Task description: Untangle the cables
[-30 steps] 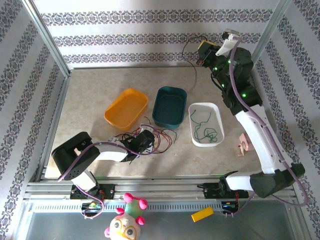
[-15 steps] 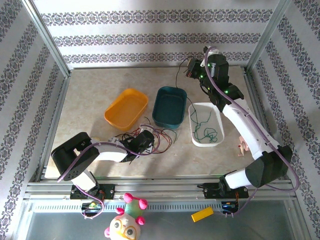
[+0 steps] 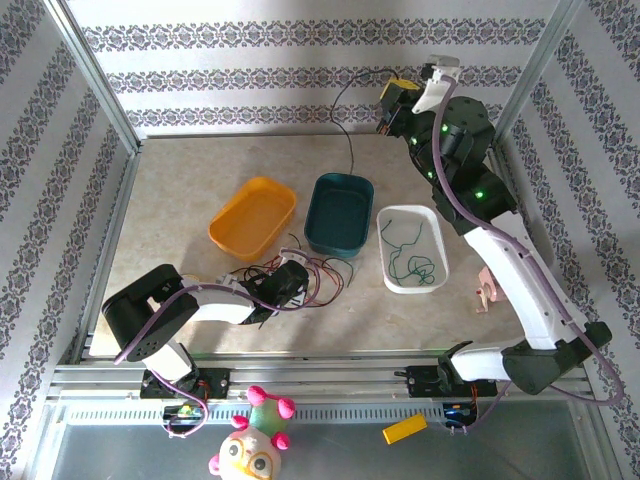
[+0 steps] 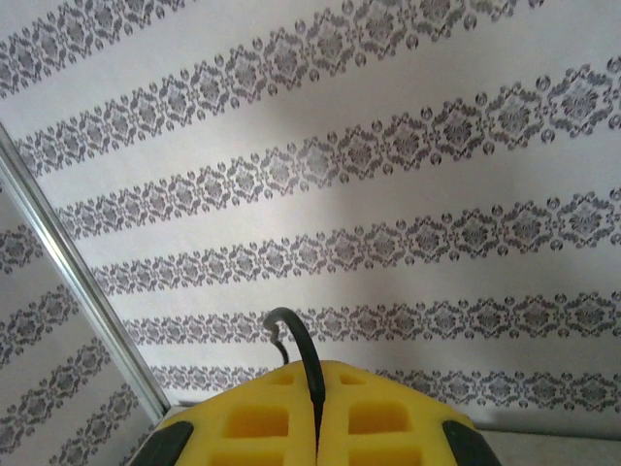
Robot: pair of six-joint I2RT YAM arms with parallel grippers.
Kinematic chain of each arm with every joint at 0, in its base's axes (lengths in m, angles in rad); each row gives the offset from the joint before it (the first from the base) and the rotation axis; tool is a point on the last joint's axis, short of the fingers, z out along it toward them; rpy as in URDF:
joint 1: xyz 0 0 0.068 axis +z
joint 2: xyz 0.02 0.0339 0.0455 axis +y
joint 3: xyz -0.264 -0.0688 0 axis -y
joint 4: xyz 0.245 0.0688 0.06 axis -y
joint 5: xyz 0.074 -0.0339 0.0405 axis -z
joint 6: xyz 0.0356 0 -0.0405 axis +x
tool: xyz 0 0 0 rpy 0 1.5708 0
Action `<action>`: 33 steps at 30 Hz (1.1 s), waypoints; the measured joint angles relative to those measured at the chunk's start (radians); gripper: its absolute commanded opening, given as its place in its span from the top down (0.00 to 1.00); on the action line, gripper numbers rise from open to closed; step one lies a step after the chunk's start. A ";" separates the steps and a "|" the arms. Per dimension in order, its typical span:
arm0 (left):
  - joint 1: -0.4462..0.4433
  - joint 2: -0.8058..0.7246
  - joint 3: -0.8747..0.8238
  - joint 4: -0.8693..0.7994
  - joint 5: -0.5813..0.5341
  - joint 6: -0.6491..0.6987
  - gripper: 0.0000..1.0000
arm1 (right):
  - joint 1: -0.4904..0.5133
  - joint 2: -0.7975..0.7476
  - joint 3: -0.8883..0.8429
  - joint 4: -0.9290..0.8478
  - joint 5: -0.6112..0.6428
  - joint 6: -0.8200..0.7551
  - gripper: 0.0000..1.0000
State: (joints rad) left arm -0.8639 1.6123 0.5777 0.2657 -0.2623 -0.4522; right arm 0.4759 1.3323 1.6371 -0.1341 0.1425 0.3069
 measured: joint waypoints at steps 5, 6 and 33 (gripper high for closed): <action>0.000 -0.001 -0.003 0.002 0.000 0.000 1.00 | 0.000 0.024 -0.045 0.016 0.003 0.000 1.00; 0.000 -0.002 -0.004 0.003 0.000 0.000 1.00 | 0.000 0.030 -0.068 0.020 0.004 0.000 1.00; 0.000 -0.007 -0.009 0.004 0.002 0.000 1.00 | 0.068 0.253 -0.372 -0.063 0.209 0.100 1.00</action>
State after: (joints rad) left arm -0.8639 1.6051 0.5686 0.2695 -0.2600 -0.4522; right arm 0.5434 1.5856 1.2648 -0.1967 0.3519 0.4065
